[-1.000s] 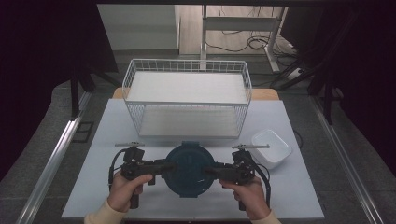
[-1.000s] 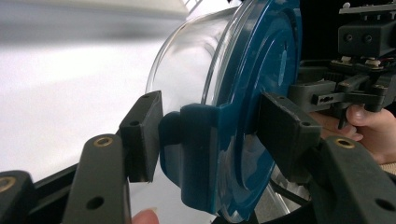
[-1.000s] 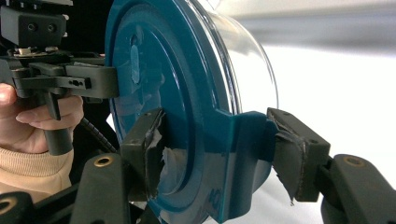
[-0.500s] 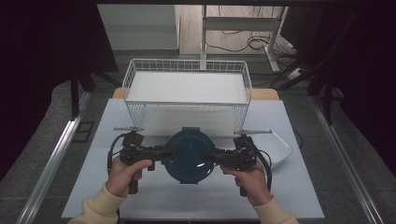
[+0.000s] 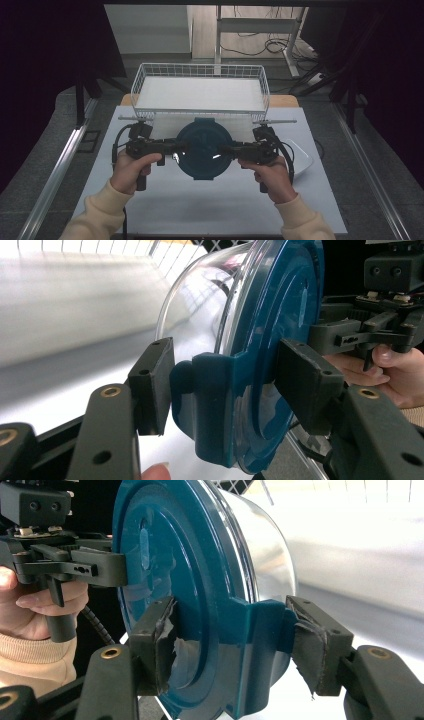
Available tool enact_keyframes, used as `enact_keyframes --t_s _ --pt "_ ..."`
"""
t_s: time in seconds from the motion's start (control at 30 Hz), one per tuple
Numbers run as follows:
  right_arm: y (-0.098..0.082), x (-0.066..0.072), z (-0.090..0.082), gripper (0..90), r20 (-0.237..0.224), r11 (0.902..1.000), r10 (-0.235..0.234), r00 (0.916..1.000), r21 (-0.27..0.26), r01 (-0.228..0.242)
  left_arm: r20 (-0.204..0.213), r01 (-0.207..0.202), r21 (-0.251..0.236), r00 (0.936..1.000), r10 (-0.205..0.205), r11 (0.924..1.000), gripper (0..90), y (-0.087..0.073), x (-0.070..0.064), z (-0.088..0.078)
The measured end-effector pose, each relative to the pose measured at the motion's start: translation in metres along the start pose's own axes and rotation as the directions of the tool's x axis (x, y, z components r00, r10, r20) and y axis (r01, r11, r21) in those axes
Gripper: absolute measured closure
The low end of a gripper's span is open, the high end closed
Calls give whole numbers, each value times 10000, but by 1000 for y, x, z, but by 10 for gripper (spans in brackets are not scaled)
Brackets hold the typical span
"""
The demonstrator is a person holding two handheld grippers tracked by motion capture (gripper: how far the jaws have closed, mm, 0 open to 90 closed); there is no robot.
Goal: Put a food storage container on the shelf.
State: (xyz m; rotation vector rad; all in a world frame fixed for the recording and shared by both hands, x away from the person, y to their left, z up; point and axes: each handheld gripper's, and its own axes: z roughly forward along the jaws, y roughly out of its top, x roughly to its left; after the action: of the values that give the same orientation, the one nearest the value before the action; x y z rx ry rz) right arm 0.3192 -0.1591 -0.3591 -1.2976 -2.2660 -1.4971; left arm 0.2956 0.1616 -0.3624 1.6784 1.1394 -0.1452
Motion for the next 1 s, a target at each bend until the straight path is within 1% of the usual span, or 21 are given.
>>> enact_keyframes --t_s 0.07,0.1,0.13,0.33,0.53,0.6,0.63,0.7,0.73,0.77,0.83,0.87,0.97,1.0 --pt "7 2 -2 391 54 9999 -145 9999 -51 145 56 -56 -36 10000 57 10000 420 6 -1 -1" --pt "14 4 -4 391 89 9997 -253 9996 -45 253 67 -82 -70 9999 83 9999 419 9 -2 -2" --pt "14 4 -4 391 89 9997 -253 9996 -45 253 64 -117 -104 9999 118 9999 419 12 -2 -3" --pt "34 7 -12 391 205 9992 -360 9991 -162 363 147 -257 -168 9996 260 9995 419 32 -7 -3" --pt "43 8 -16 391 253 9988 -452 9987 -188 457 192 -318 -176 9993 322 9993 419 42 -9 -4" --pt "49 9 -18 392 258 9988 -460 9986 -157 464 185 -399 -159 9990 402 9991 419 49 -10 -4" --pt "49 9 -18 392 258 9988 -460 9986 -157 464 185 -399 -159 9990 402 9991 419 49 -10 -4" --pt "54 9 -19 392 257 9987 -477 9985 -170 482 176 -426 -160 9989 429 9990 419 53 -12 -4" --pt "58 9 -21 392 255 9986 -498 9984 -165 502 176 -449 -170 9988 452 9988 419 59 -13 -5" --pt "61 9 -21 392 257 9985 -523 9983 -174 528 176 -449 -170 9988 452 9988 419 59 -13 -5" --pt "63 10 -22 392 258 9984 -522 9983 -180 527 178 -456 -176 9988 459 9988 419 64 -14 -5" --pt "69 10 -23 392 278 9982 -572 9980 -183 578 195 -486 -190 9986 489 9986 419 68 -15 -6" --pt "74 11 -24 392 299 9978 -635 9975 -176 641 256 -499 -183 9984 503 9986 420 73 -14 -7" --pt "79 13 -26 394 327 9975 -692 9971 -130 696 273 -566 -188 9980 571 9982 420 78 -15 -9"
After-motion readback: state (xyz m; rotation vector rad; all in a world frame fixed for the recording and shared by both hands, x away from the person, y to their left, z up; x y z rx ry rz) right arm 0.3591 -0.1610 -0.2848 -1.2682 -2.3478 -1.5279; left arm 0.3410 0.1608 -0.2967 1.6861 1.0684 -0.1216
